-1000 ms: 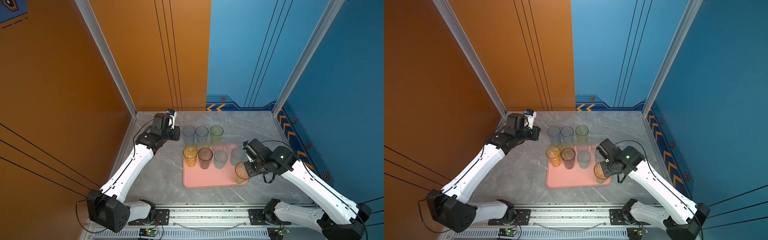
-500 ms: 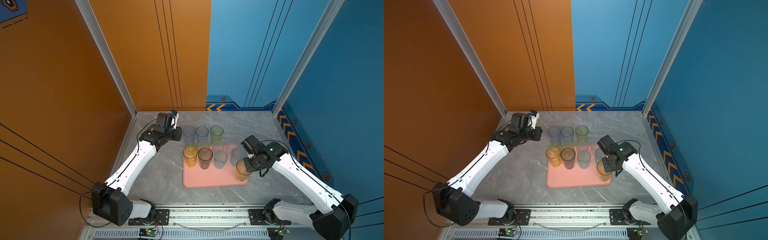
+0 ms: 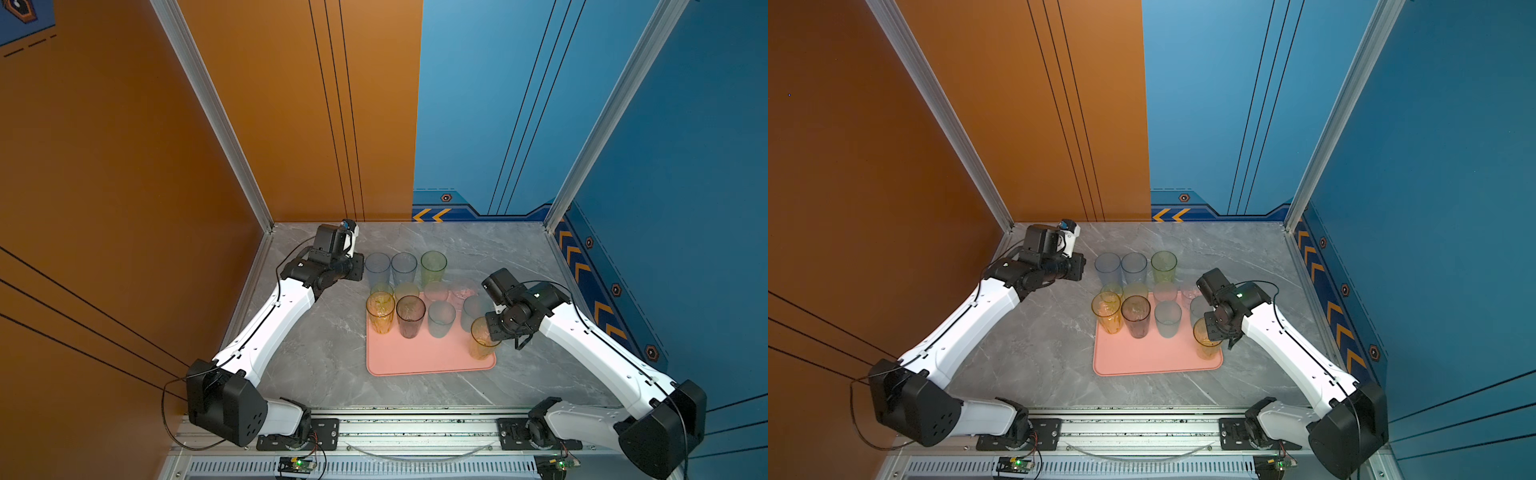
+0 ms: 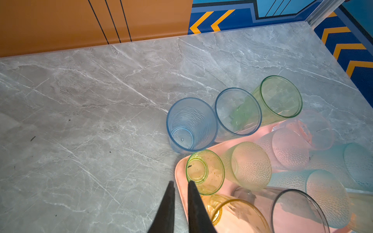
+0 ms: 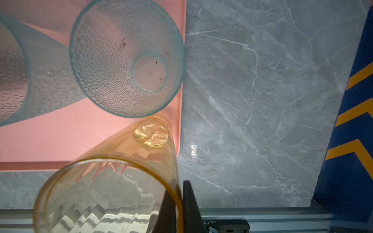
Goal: Place the glasses into the tray
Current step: Place the glass on the tray.
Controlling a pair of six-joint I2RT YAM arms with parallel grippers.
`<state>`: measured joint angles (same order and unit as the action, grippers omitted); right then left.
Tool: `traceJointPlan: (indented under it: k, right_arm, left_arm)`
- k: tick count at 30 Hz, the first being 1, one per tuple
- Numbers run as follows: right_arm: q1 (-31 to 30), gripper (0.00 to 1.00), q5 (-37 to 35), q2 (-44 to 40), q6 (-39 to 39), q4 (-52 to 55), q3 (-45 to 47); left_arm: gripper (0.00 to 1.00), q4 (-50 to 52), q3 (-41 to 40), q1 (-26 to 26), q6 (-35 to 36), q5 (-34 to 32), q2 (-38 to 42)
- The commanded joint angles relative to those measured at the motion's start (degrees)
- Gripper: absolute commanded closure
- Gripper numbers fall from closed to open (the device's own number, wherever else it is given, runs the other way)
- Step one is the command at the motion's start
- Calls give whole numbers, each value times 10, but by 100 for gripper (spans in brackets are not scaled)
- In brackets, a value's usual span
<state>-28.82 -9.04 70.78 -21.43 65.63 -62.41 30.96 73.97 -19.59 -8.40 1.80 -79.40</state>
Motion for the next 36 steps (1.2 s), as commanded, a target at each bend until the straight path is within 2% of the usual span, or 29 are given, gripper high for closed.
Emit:
traceJointPlan:
  k: [1, 21, 36]
  right_arm:
    - [8, 100, 5, 6, -16, -18, 15]
    - [38, 100, 29, 15, -14, -57, 48]
    - [39, 82, 31, -1, -13, -57, 50]
  left_arm:
    - [85, 9, 22, -5, 10, 10, -9]
    - [84, 21, 45, -9, 15, 13, -30]
    - [84, 29, 50, -17, 18, 8, -34]
